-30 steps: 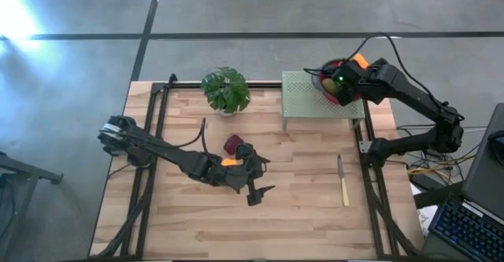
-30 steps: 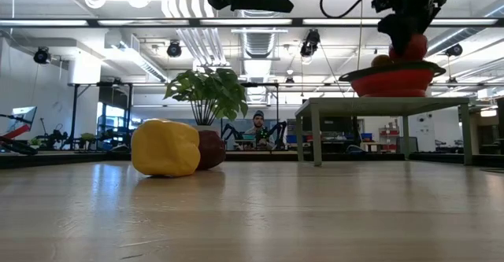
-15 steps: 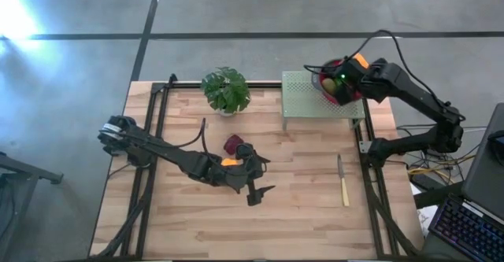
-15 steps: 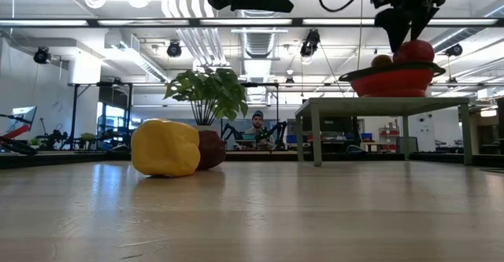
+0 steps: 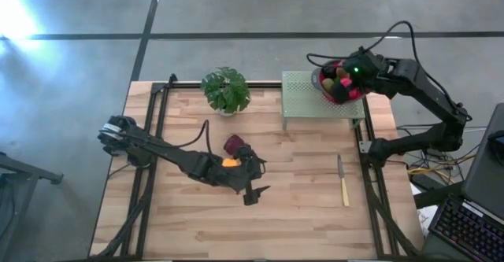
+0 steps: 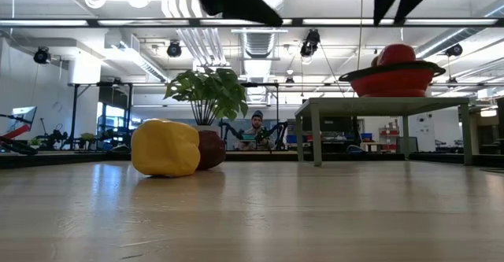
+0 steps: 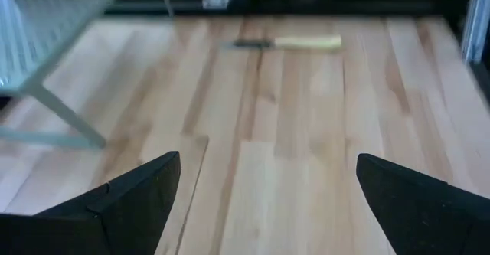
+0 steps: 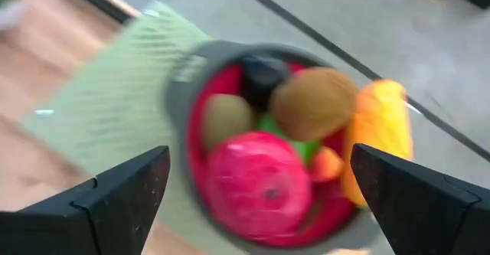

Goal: Pick & Place Fruit
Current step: Put the yellow bell pepper into the red strainer bowl on the shelf

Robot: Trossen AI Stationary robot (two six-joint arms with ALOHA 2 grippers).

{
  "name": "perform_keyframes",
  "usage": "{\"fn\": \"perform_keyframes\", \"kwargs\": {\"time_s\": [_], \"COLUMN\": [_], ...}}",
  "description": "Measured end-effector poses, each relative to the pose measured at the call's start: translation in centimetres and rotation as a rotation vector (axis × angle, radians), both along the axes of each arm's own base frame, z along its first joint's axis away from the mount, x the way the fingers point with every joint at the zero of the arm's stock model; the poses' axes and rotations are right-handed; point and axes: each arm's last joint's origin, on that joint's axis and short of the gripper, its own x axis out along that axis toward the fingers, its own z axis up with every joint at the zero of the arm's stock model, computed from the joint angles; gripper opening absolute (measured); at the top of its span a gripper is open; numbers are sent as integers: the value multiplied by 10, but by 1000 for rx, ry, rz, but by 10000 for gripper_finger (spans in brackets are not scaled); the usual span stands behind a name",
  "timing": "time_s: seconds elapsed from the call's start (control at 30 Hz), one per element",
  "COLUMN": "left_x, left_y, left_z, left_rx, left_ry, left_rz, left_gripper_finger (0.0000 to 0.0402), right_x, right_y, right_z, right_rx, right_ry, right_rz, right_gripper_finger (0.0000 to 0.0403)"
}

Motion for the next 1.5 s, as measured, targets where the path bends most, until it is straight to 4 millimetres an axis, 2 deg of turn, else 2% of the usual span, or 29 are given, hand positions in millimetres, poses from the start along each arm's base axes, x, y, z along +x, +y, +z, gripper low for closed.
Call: {"fn": "perform_keyframes", "kwargs": {"time_s": [0.2,0.43,0.7,0.87,1.03,1.2,1.5], "left_x": [-6,-15,-26,-33,-42,-52,-49], "left_y": [0,2,6,8,9,13,22], "left_z": [-9,-19,-28,-31,-32,-33,-33], "left_rx": [-39,-60,-72,-64,-65,-18,0], "left_ry": [110,254,377,466,569,669,669], "left_rz": [-42,-14,48,37,-21,-41,-24], "left_gripper_finger": [399,399,399,399,399,399,399], "right_x": [14,31,33,31,31,34,36], "right_y": [25,67,116,140,154,160,161], "right_z": [7,8,5,-5,-19,-35,-54], "right_rx": [1,18,-31,-64,-53,-58,-72], "right_ry": [-84,-152,-194,-198,-184,-138,-66], "right_rz": [160,359,474,522,560,584,593], "right_gripper_finger": [400,400,400,400,400,400,400]}}
